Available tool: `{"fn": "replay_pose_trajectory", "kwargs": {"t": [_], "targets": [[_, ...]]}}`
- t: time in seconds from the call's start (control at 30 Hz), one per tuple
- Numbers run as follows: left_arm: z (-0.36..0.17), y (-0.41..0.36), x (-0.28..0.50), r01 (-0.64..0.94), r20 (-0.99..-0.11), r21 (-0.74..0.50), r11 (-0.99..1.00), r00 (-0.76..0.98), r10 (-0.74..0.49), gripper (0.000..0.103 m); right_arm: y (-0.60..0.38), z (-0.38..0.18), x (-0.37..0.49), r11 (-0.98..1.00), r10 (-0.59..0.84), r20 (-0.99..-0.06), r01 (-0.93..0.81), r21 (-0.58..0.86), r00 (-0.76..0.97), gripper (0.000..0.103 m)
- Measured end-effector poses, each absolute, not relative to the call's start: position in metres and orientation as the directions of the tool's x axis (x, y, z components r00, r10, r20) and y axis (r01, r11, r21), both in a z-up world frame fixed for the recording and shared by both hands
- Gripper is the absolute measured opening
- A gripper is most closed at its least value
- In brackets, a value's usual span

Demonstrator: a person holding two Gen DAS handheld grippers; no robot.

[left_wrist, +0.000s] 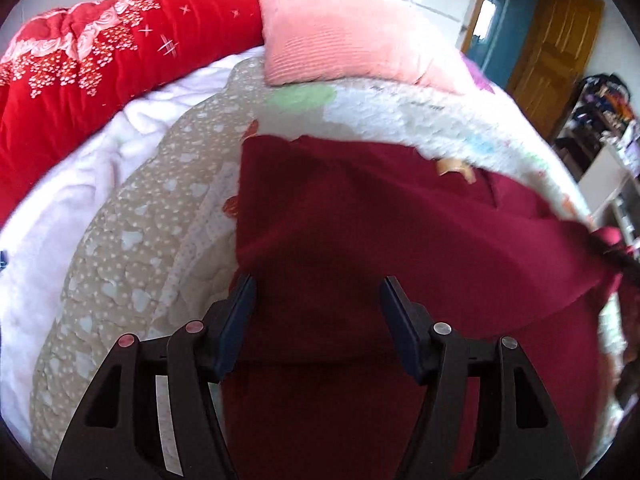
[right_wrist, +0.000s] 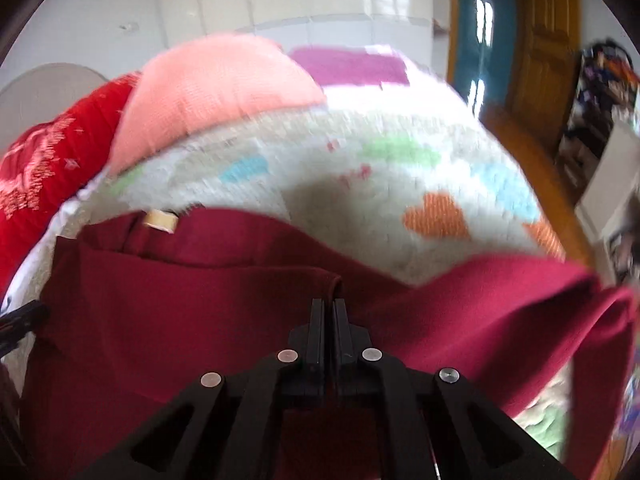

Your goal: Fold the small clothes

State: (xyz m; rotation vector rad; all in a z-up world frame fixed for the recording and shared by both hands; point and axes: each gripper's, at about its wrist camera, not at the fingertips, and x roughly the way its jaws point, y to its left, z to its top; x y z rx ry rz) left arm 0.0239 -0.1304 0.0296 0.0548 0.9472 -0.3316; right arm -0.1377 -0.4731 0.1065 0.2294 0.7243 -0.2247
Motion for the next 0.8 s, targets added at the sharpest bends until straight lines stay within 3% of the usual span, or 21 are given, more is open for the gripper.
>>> {"fn": "replay_pose_trajectory", "kwargs": {"t": [0.23,0.33,0.47,0.53,0.67,0.8], "targets": [[0.027,-0.131,0.018,0.299,-0.806,-0.061,0.952,0.548,-0.224,0.064,-0.479,0.090,-0.131,0.946,-0.178,-0.716,0.318,0.064,0.674,0.005],[0.032,-0.132,0.012,0.301,-0.802,-0.051,0.952,0.555,-0.219,0.064,-0.471,0.110,-0.153,0.939,-0.190,-0.674,0.332,0.087,0.714,0.019],[0.037,-0.130,0.006,0.290,-0.797,-0.073,0.954,0.558,-0.230,0.064,-0.448,0.130,-0.176,0.959,-0.118,-0.620,0.250,0.131,0.776,0.026],[0.040,-0.130,0.003,0.285,-0.798,-0.078,0.955,0.556,-0.231,0.064,-0.436,0.123,-0.170,0.968,-0.053,-0.635,0.196,0.157,0.771,0.026],[0.050,-0.128,-0.009,0.286,-0.792,-0.073,0.955,0.565,-0.230,0.064,-0.424,0.081,-0.144,0.971,-0.074,-0.745,0.218,0.098,0.663,0.027],[0.060,-0.131,-0.018,0.292,-0.776,-0.072,0.954,0.584,-0.238,0.064,-0.420,0.083,-0.157,0.966,-0.071,-0.750,0.233,0.113,0.658,0.030]]}}
